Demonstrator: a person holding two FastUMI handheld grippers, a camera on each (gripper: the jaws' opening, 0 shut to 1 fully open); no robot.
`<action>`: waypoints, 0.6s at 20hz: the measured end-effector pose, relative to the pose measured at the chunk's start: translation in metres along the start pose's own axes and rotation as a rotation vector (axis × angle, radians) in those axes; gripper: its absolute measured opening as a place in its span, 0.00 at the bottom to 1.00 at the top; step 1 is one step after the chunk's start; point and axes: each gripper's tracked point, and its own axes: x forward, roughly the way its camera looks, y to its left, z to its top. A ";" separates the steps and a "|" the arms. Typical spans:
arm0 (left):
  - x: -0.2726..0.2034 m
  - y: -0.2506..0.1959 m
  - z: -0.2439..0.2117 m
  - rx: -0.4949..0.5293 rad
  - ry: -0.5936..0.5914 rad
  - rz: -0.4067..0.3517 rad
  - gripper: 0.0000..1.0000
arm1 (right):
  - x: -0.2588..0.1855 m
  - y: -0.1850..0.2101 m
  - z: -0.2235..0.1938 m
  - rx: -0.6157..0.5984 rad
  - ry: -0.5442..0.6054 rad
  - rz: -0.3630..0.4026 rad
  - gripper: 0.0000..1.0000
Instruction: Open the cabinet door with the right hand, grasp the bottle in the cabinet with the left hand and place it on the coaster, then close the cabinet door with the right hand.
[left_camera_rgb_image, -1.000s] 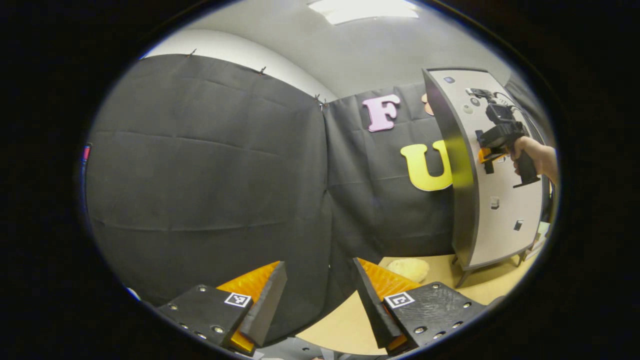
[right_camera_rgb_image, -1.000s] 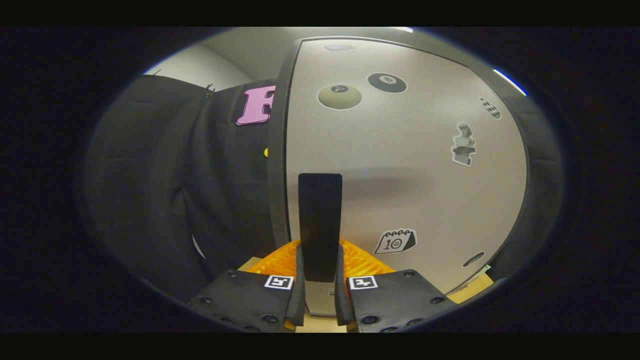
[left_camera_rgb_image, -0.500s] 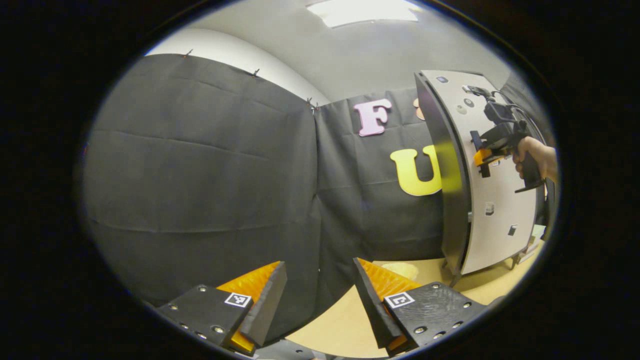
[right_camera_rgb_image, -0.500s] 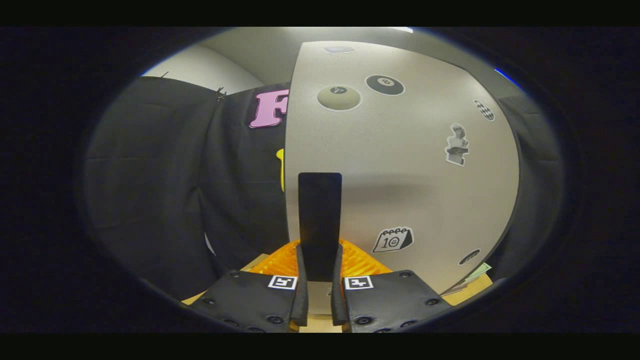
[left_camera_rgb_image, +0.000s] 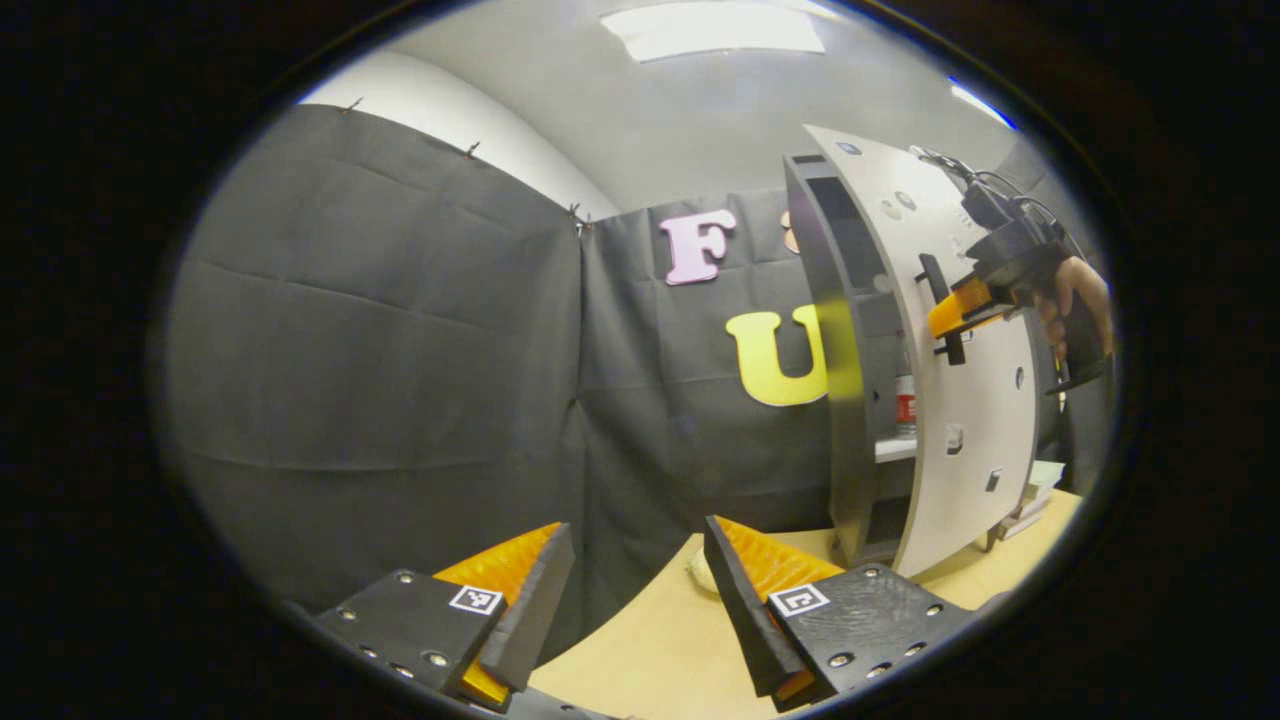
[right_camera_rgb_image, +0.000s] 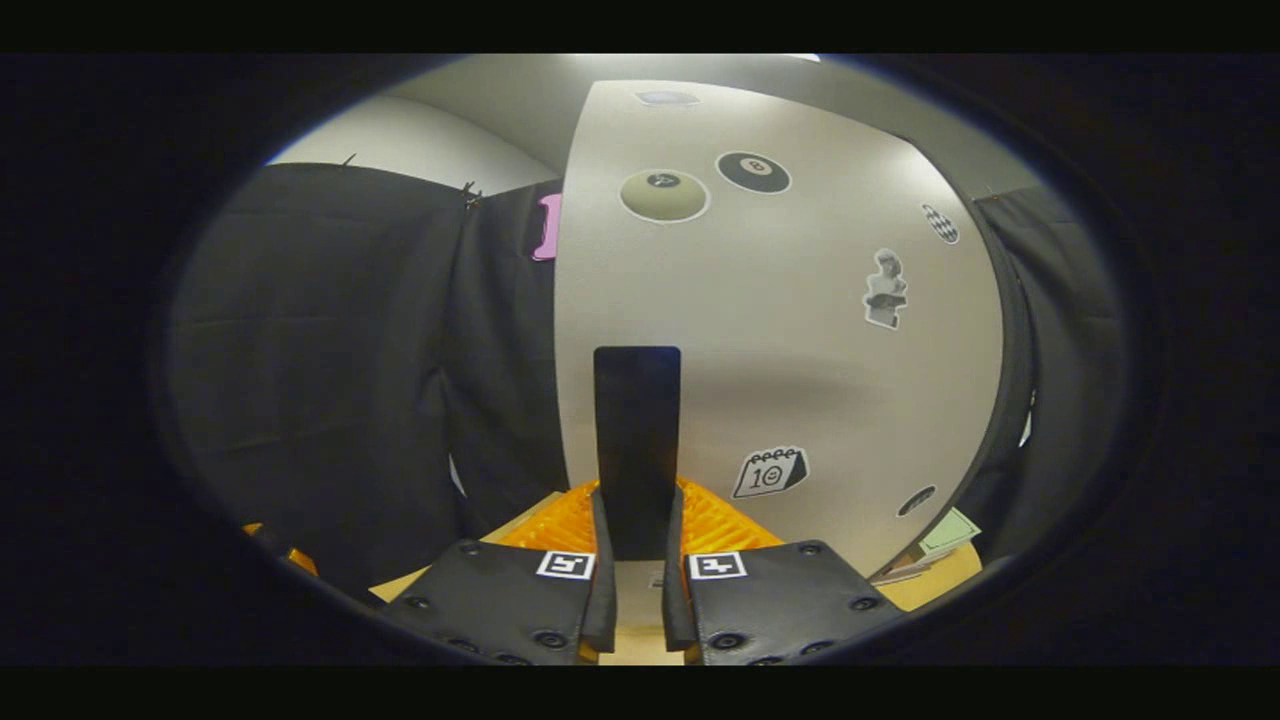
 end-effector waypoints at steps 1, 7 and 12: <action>0.002 -0.007 0.001 -0.001 -0.001 -0.015 0.79 | -0.005 -0.001 0.001 0.007 -0.008 0.010 0.19; 0.010 -0.052 0.007 -0.010 -0.014 -0.097 0.79 | -0.027 -0.008 -0.002 -0.001 -0.009 0.050 0.19; 0.011 -0.086 0.014 -0.023 -0.028 -0.160 0.79 | -0.047 -0.017 -0.005 -0.019 0.001 0.067 0.19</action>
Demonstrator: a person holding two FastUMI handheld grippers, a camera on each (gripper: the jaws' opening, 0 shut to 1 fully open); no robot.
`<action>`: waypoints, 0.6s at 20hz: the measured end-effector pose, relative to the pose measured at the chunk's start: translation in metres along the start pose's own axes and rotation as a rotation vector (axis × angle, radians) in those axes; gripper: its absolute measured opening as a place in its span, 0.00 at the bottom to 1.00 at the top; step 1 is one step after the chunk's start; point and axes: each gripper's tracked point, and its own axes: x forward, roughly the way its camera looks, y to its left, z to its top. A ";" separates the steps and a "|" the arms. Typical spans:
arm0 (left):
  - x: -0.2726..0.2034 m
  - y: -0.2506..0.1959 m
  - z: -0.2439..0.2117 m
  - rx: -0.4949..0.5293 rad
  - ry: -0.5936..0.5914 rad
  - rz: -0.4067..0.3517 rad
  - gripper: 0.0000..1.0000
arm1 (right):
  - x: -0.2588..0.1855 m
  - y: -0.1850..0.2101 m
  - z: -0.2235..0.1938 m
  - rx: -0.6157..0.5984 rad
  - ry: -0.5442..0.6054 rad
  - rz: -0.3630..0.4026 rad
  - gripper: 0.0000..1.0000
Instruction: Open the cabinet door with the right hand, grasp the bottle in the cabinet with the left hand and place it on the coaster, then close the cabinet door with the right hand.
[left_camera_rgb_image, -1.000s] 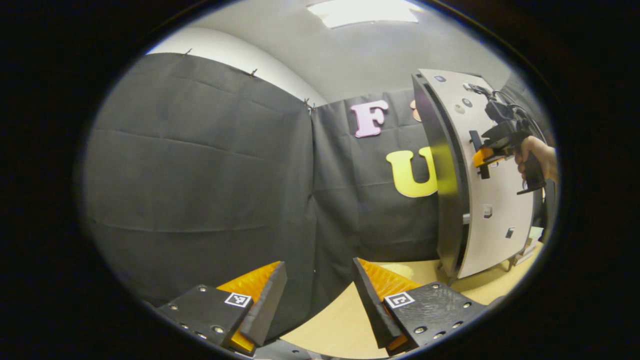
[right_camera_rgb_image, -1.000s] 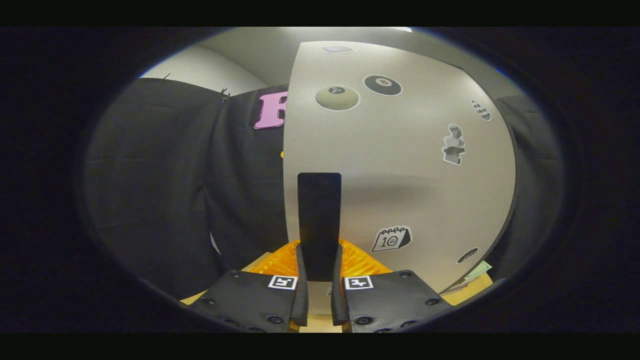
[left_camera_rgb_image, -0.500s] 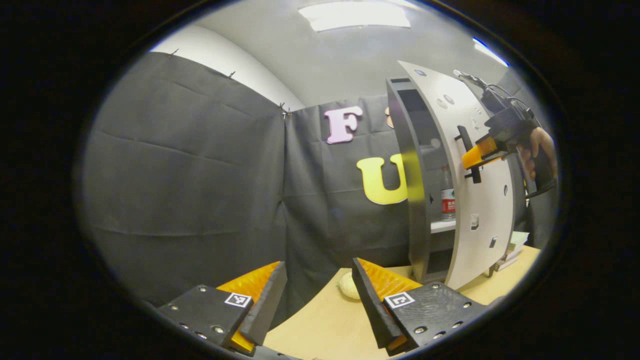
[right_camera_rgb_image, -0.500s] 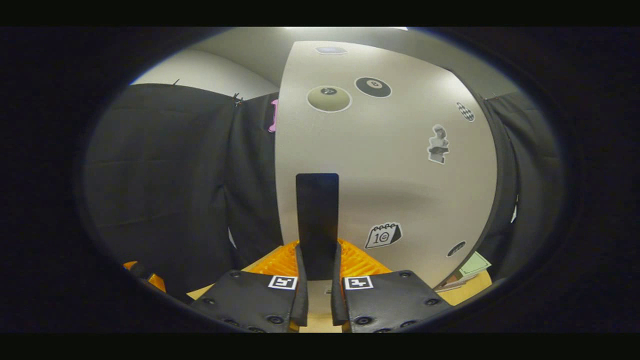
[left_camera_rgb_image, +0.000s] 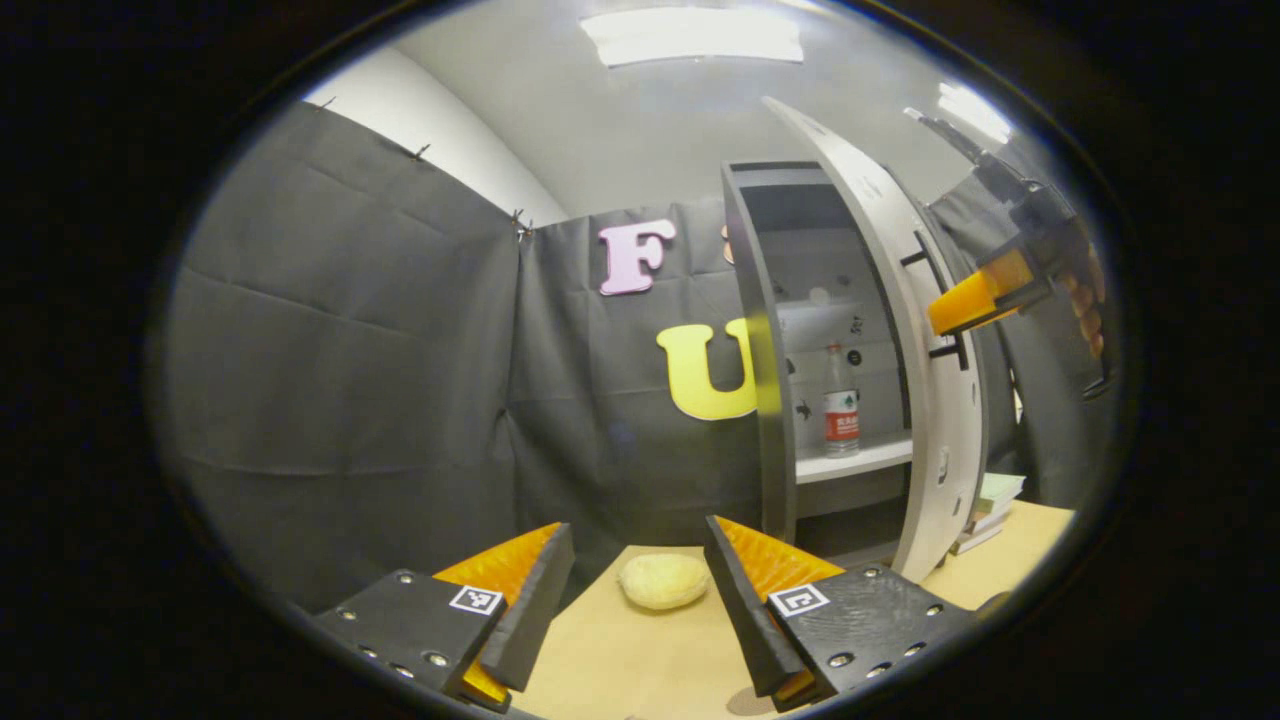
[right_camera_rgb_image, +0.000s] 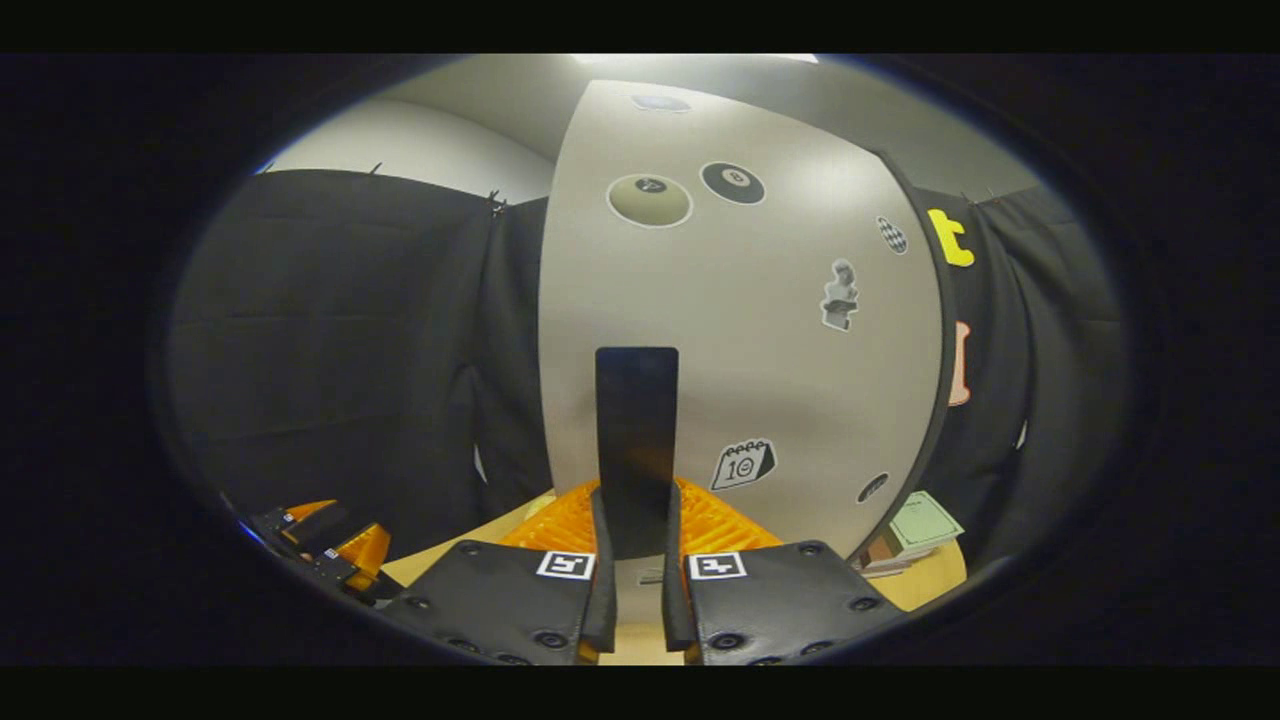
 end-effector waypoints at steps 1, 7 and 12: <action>0.003 -0.008 0.001 -0.005 -0.001 -0.014 0.79 | -0.003 -0.003 0.000 0.003 0.002 0.001 0.20; 0.007 -0.055 0.005 -0.016 -0.012 -0.112 0.79 | -0.027 -0.018 -0.002 -0.018 0.007 -0.020 0.19; 0.007 -0.087 0.007 -0.021 -0.014 -0.182 0.79 | -0.048 -0.028 -0.005 -0.050 -0.007 -0.069 0.20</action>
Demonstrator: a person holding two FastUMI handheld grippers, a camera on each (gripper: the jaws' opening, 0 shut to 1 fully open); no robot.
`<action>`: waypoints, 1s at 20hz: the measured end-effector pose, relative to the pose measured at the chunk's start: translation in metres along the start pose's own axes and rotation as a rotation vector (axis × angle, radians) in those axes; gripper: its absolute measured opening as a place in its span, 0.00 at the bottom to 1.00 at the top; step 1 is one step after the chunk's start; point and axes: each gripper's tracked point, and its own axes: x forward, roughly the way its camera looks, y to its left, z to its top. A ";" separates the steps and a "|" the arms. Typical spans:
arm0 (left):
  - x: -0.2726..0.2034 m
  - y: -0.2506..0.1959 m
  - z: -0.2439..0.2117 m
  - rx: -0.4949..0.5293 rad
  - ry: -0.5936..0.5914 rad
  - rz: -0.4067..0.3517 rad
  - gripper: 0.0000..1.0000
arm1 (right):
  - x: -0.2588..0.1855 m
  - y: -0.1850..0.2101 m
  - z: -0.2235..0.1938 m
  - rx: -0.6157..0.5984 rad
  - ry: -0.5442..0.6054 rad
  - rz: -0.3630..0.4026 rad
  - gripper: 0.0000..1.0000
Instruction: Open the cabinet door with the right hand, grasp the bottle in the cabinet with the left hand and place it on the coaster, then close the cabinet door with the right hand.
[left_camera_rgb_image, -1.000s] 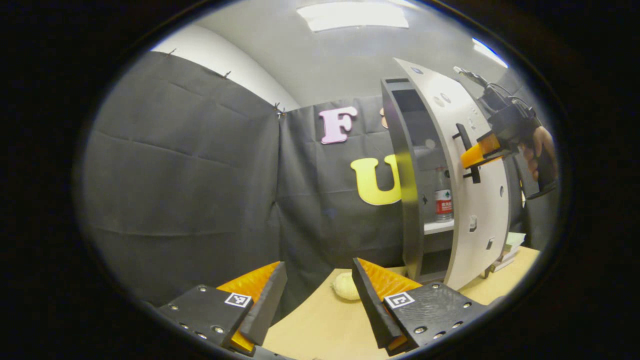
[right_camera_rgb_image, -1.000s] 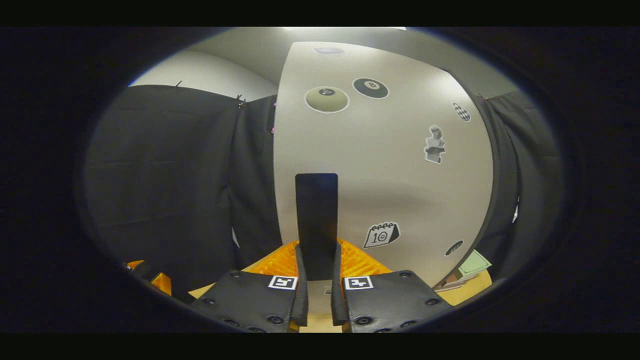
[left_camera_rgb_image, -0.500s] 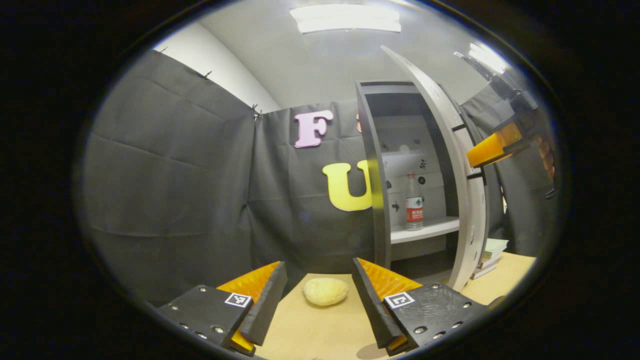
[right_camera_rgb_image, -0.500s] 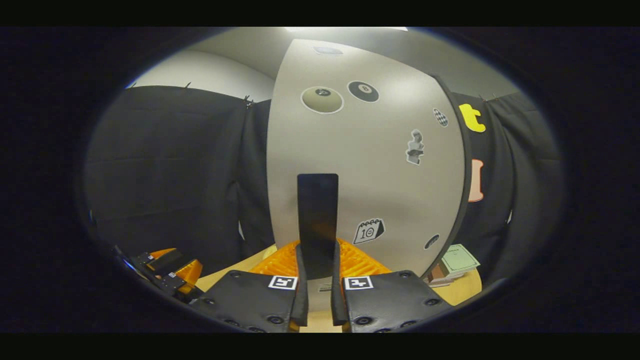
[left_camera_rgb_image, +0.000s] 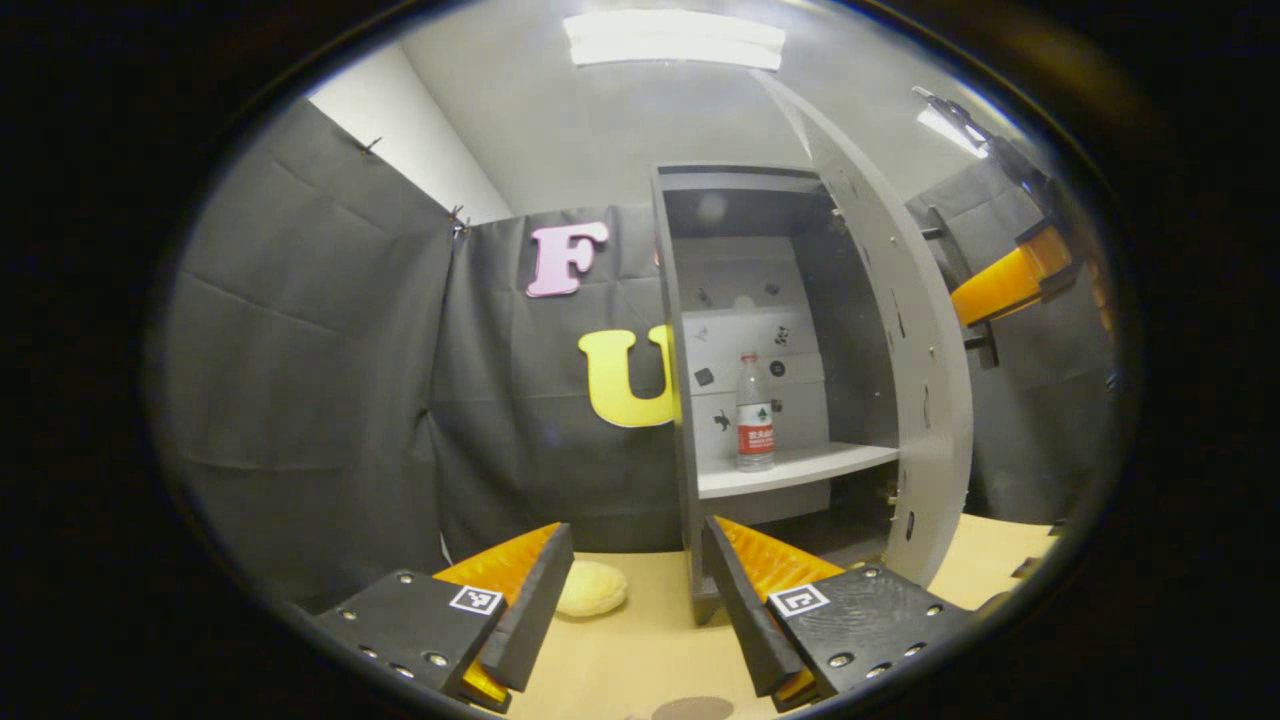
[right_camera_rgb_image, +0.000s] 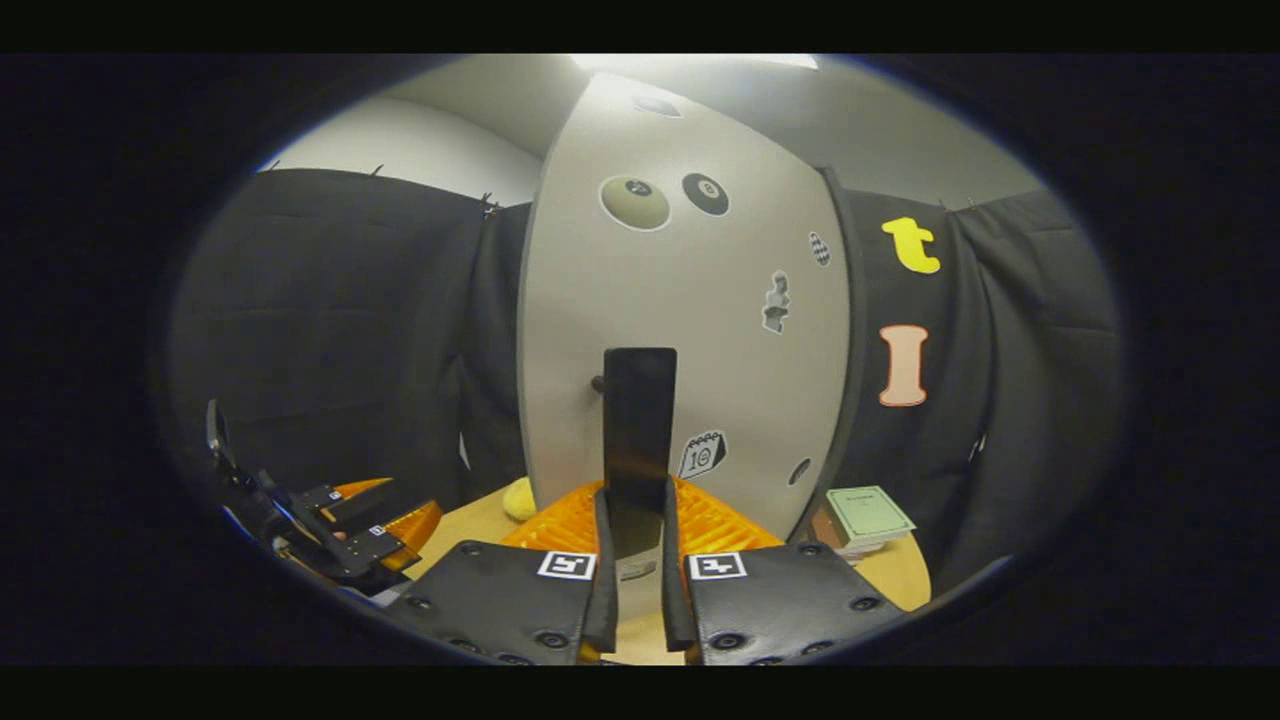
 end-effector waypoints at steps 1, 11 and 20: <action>-0.005 -0.005 0.001 -0.002 -0.002 -0.010 0.79 | -0.007 -0.003 0.000 -0.006 0.000 -0.012 0.20; -0.002 -0.043 0.004 -0.010 -0.003 -0.084 0.79 | -0.048 -0.040 -0.003 0.040 0.005 -0.095 0.18; 0.003 -0.086 0.010 -0.020 -0.015 -0.146 0.78 | -0.072 -0.117 -0.015 0.034 -0.006 -0.307 0.17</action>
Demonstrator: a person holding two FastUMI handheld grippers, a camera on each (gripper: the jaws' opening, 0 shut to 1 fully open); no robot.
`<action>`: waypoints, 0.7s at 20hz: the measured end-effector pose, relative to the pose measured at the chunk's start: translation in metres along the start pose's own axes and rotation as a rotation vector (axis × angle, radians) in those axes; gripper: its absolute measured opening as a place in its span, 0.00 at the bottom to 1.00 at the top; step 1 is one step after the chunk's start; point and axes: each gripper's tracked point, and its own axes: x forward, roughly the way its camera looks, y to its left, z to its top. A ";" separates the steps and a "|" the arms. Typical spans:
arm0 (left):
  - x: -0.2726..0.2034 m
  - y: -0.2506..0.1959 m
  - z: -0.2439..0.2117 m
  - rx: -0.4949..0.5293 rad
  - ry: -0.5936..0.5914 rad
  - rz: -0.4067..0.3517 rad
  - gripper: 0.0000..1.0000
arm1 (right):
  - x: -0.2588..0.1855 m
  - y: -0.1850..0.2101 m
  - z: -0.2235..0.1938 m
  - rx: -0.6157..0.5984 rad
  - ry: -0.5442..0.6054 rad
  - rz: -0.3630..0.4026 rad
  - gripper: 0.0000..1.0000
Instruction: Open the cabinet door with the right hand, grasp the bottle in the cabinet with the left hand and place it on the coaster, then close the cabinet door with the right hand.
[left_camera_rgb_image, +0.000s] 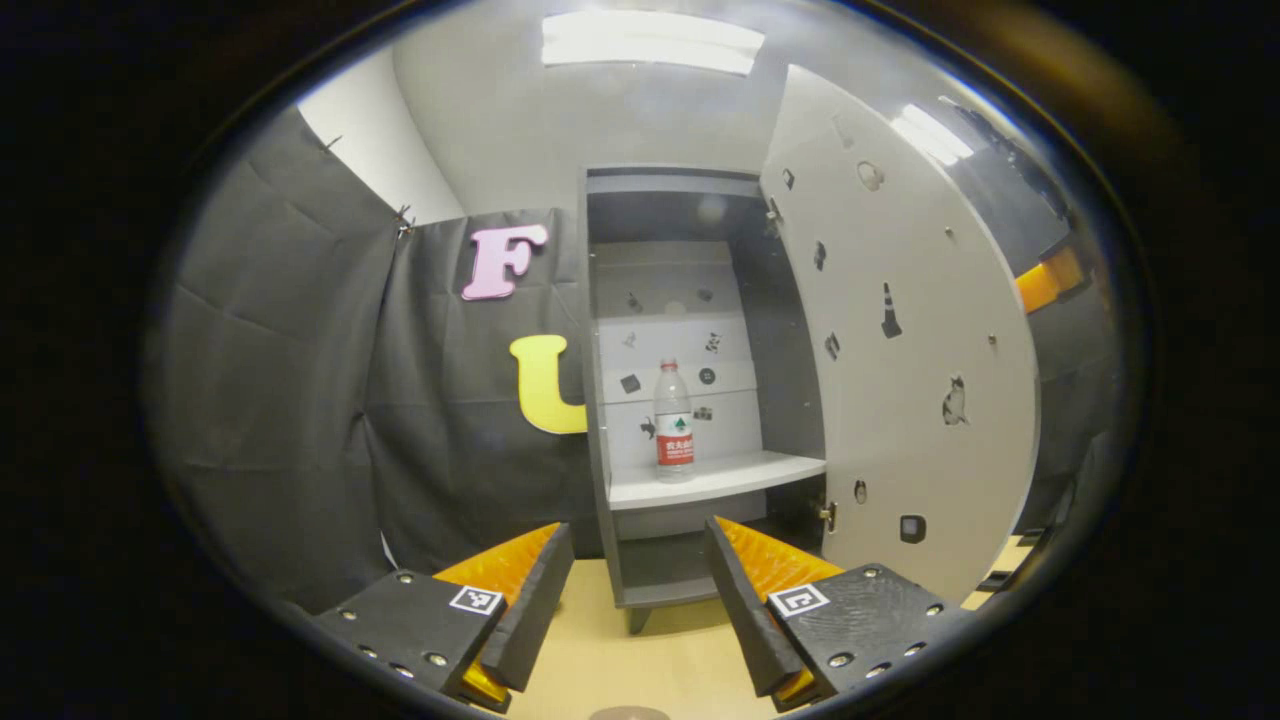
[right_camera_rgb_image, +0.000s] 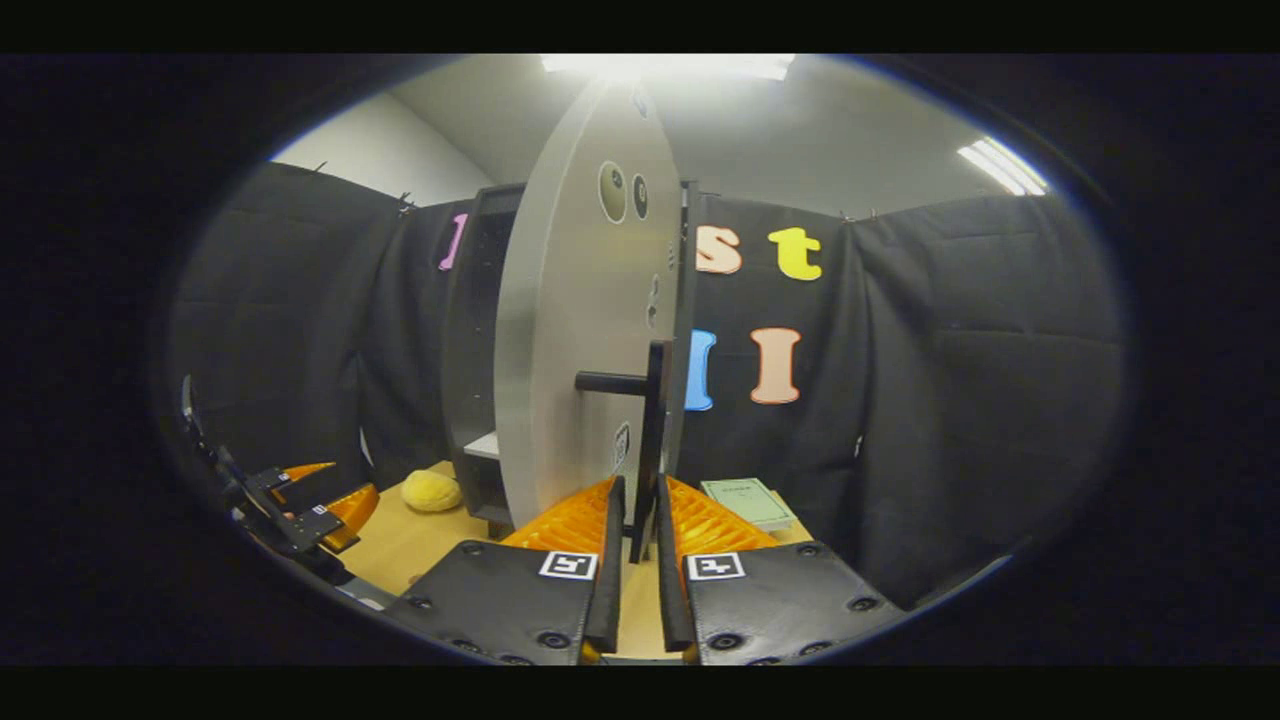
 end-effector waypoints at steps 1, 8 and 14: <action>0.002 -0.005 0.001 -0.005 0.002 -0.007 0.78 | 0.001 -0.010 -0.001 0.007 -0.001 -0.018 0.17; 0.024 -0.032 0.009 0.004 -0.010 -0.044 0.79 | 0.000 -0.054 -0.006 0.146 -0.015 -0.014 0.05; 0.055 -0.052 0.020 -0.017 -0.020 -0.055 0.79 | -0.011 -0.070 -0.001 0.147 -0.055 0.043 0.33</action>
